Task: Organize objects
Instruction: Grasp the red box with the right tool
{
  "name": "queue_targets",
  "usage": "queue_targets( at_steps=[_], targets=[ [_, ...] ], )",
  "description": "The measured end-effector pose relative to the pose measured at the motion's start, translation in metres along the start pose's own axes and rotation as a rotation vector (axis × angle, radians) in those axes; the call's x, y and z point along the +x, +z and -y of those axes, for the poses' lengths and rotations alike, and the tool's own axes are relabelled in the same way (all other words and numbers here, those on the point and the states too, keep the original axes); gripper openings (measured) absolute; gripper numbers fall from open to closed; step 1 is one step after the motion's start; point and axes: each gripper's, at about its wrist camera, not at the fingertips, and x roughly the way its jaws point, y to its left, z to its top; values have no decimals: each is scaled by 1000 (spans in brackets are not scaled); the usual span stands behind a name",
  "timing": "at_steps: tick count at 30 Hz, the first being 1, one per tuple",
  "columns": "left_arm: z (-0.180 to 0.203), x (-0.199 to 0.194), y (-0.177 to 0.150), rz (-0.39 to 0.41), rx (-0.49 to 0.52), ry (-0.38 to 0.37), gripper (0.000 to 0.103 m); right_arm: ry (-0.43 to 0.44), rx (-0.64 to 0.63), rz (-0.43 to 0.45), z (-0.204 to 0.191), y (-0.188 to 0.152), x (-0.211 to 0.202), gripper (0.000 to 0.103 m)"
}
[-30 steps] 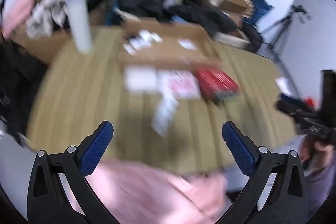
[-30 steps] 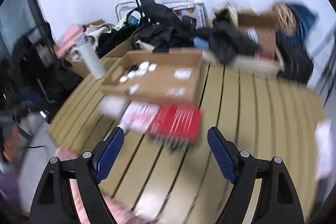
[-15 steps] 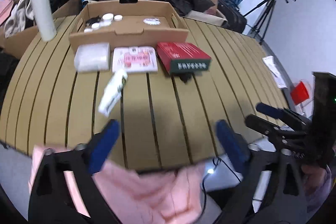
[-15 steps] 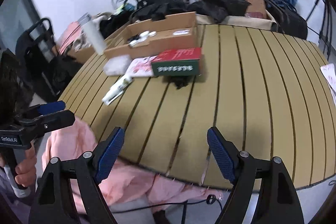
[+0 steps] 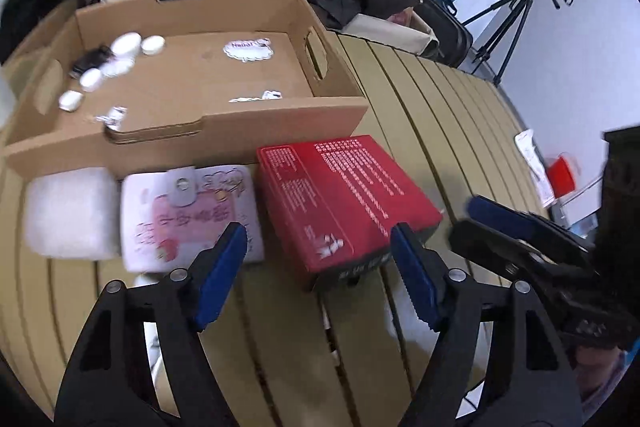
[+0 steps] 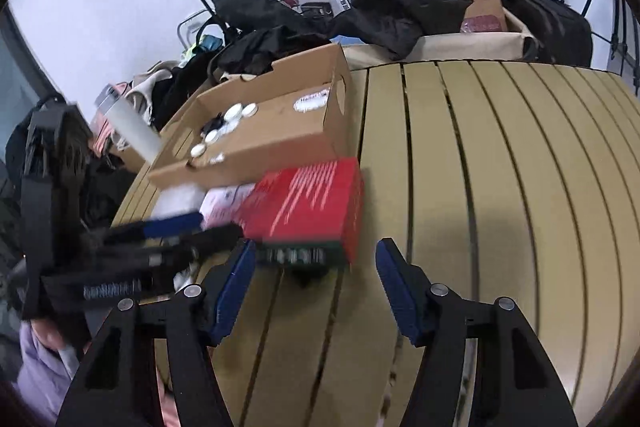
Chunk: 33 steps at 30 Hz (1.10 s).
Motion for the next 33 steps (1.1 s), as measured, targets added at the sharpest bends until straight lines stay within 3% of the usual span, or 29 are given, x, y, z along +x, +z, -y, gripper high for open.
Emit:
queue_targets(
  at_steps=[6,8,9,11,14,16,25,29,33],
  targets=[
    [-18,18,2,-17,-61,-67,66,83,69,-44,15,13,34,66],
    [-21,19,2,-21,-72,-129,48,122,86,-67,19,13,43,66],
    [-21,19,2,-16,-76,-136,48,134,90,-96,21,11,50,66],
    [-23,20,3,-16,-79,-141,43,88,87,-106,21,10,53,53],
    [-23,10,1,-4,-112,-125,36,78,70,-81,17,12,41,32],
    [-13,-7,-2,31,-98,-117,36,75,54,-61,11,14,26,29],
    [28,-98,-33,171,-60,-86,36,57,-68,75,-41,-6,-70,29],
    [35,-117,-22,195,-38,-75,36,42,-92,122,-54,2,-86,29],
    [37,-136,16,234,-4,-66,36,26,-142,166,-71,34,-99,29]
  ],
)
